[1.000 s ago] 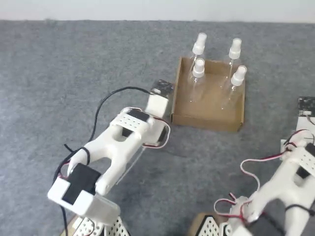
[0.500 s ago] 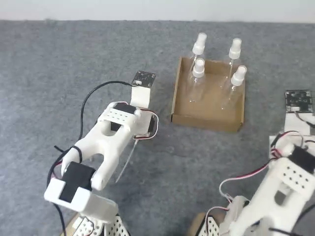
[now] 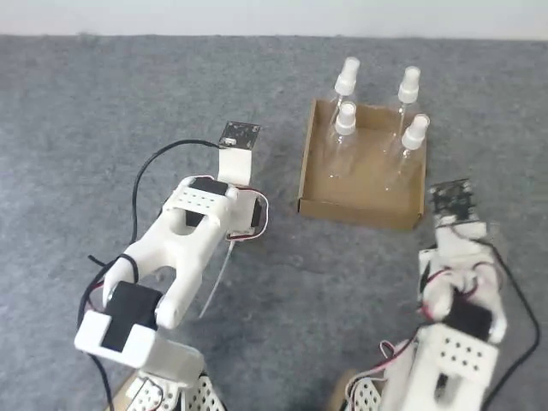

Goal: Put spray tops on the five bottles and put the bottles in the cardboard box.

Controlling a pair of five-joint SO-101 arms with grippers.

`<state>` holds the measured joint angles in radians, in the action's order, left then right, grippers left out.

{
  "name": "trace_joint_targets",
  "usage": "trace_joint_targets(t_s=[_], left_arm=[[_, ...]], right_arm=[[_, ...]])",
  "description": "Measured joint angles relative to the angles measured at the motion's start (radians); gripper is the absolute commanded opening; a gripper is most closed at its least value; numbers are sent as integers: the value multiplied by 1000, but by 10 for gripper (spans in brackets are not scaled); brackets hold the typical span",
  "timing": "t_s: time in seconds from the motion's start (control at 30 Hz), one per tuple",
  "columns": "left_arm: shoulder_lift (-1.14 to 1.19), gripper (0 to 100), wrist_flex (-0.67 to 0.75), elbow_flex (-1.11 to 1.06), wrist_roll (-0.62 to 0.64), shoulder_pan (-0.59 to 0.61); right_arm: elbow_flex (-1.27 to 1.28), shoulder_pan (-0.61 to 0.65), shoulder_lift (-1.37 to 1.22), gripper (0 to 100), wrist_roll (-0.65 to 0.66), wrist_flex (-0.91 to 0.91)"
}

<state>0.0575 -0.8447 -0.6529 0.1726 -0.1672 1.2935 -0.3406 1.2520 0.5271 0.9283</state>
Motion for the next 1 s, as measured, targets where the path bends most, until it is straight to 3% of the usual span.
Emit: trace_joint_targets(t_s=[0.4, 1.0], left_arm=[[6, 59, 15, 0, 5, 0], [6, 59, 38, 0, 5, 0]], right_arm=[[367, 55, 551, 9, -6, -15], [368, 58, 529, 9, -9, 218]])
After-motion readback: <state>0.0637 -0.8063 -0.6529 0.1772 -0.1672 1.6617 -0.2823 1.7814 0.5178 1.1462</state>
